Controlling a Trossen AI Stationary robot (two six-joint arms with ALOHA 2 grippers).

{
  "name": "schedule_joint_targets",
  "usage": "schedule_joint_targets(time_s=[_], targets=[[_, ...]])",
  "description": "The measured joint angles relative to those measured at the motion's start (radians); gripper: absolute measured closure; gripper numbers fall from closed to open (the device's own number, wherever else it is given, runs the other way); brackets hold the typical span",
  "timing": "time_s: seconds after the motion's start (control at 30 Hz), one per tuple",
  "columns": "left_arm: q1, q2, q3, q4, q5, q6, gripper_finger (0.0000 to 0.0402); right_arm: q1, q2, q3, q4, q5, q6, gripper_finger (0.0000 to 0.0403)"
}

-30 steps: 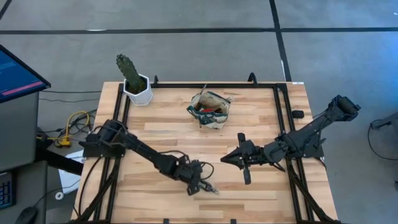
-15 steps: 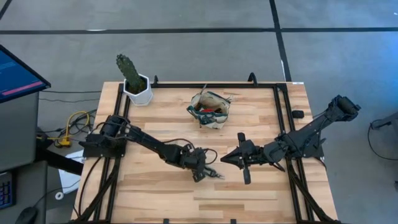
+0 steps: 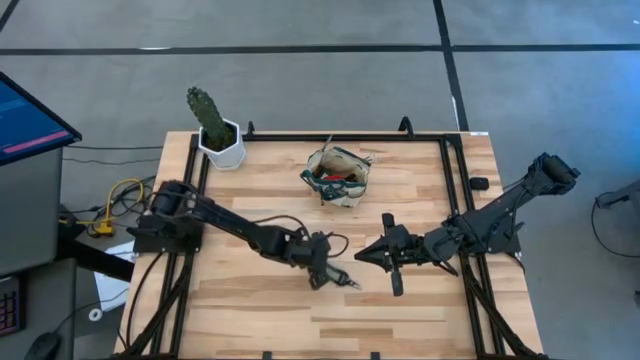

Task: Pick & Place Garden tools in Gardening bag
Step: Move the garden pruner to the center of the table, then adjust the gardening bag

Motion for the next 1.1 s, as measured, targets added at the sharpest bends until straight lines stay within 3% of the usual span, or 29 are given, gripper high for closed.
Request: schedule_joint_targets(time_s=[0.27,0.47,0.6,0.73,0.97,1.1], targets=[[-0.004,-0.085,0.002,0.006,0.001,0.070,0.0253,0.000,0.000,0.000,0.000,0.000,0.000,0.0403],[-0.048,-0.121,0.002,0.003,0.119,0.285,0.0253,0.003,0.000,0.000,0.000,-0.004,0.000,0.0403],[-0.101,-0.135,0.002,-0.008,0.121,0.372,0.0253,0.003,-0.019,0.000,-0.002,-0.072,0.000,0.0403],[-0.153,-0.129,0.003,-0.006,0.072,0.453,0.0253,0.003,-0.035,-0.001,-0.014,-0.080,0.000,0.0403],[-0.181,-0.114,0.004,-0.005,-0.125,0.603,0.0253,0.002,-0.054,-0.001,-0.019,-0.080,0.000,0.0403],[-0.169,-0.114,0.004,-0.006,-0.125,0.625,0.0253,0.002,-0.064,0.000,-0.018,-0.080,0.000,0.0403]])
